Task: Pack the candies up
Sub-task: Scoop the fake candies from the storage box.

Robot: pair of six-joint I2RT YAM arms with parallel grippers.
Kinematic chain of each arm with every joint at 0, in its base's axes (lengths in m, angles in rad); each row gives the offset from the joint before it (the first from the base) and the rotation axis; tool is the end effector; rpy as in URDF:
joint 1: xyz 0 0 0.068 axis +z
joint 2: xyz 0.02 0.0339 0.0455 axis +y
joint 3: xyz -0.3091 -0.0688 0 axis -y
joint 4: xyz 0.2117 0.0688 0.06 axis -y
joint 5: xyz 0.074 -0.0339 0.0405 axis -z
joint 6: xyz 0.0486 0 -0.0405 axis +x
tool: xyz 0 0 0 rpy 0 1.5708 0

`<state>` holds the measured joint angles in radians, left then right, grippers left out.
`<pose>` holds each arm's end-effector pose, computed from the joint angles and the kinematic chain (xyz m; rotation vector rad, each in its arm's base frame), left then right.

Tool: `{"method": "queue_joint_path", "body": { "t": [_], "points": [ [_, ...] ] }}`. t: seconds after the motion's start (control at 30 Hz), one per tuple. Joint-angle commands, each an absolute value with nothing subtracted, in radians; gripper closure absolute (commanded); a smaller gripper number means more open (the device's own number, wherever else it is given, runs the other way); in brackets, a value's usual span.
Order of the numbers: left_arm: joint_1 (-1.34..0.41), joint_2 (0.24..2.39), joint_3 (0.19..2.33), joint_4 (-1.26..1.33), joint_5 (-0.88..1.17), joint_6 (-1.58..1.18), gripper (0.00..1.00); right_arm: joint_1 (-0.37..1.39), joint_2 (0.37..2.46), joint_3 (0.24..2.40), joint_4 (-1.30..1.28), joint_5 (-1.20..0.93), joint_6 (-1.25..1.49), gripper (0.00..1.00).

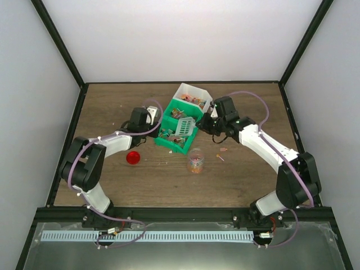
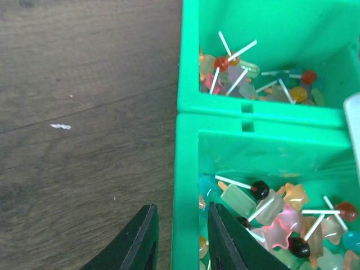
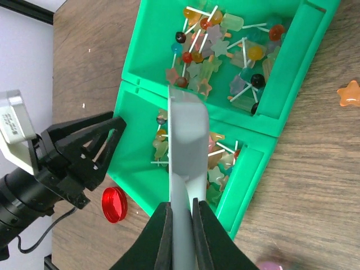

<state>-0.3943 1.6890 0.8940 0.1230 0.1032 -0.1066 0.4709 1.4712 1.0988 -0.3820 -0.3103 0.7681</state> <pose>0.3150 -0.1365 0.2352 0.3808 2.2348 -0.3843 0.2570 0.1475 0.3176 0.2017 2.4833 0.9408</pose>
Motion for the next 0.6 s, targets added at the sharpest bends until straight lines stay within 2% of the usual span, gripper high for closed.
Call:
{"method": "queue_joint_path", "body": {
  "t": [0.0,0.17,0.4,0.57],
  "points": [
    [-0.390,1.740,0.933,0.096,0.141,-0.091,0.74,0.473,1.494,1.166,-0.400,-0.275,0.772,0.99],
    [-0.391,1.771,0.950,0.091,0.163,-0.086,0.75,0.472,1.528,1.192,-0.412,-0.267,0.765,0.99],
    [-0.397,1.806,0.979,0.097,0.162,-0.102,0.96,0.470,1.558,1.208,-0.437,-0.234,0.800,0.99],
    [-0.419,1.831,0.998,0.119,0.165,-0.146,0.96,0.456,1.543,1.195,-0.445,-0.222,0.827,0.99]
  ]
}}
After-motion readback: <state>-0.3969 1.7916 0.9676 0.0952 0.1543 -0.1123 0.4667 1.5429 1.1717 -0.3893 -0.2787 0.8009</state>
